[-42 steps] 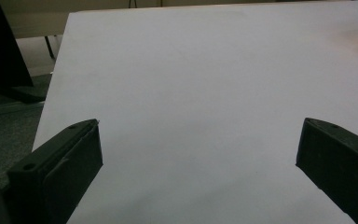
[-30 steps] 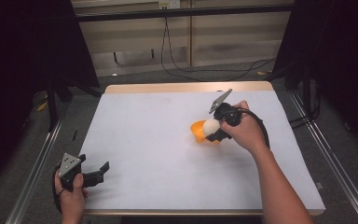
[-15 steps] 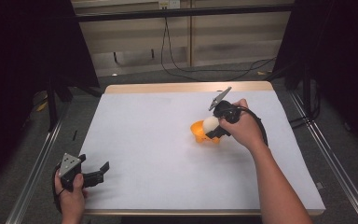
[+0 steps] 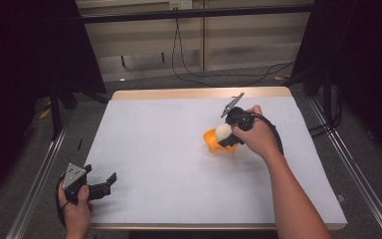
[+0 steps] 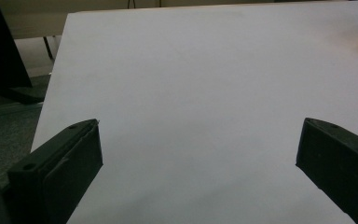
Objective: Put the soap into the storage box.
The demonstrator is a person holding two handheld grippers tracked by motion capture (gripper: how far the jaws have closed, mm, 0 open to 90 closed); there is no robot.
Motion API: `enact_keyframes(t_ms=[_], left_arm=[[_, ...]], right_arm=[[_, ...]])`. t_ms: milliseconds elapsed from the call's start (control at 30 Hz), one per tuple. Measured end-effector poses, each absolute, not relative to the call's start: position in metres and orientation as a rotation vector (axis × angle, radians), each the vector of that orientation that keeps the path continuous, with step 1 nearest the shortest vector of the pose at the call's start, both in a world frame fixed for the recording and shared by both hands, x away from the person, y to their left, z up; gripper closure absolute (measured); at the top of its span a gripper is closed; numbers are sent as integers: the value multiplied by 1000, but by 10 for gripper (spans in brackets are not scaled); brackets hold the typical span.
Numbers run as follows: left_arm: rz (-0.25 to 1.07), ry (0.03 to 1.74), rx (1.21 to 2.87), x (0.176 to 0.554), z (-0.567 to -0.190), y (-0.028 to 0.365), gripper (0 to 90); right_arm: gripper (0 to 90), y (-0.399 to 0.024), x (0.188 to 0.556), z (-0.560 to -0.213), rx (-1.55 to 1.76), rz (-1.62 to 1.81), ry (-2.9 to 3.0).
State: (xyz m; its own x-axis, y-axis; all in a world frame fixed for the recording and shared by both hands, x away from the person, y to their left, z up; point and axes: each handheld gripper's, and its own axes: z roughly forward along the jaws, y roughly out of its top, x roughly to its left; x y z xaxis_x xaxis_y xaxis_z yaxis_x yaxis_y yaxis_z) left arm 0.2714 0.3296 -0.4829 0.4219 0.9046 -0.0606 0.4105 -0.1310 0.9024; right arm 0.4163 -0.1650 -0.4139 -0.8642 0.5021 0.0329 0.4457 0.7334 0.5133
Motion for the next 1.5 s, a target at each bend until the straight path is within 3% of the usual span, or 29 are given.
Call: enact_keyframes(t_ms=[367,467,900,1500], left_arm=[[653,1145,1732,271,-483,330,0],[652,1145,1733,271,-483,330,0],[655,1144,1734,271,-483,330,0],[658,1147,1735,271,-483,329,0]], right_arm=[[228,-165,418,-417,794,789,2825],[178,-167,417,-413,813,860,2794],[154,-175,408,-407,827,863,2781],[85,-208,383,-415,876,894,2731]])
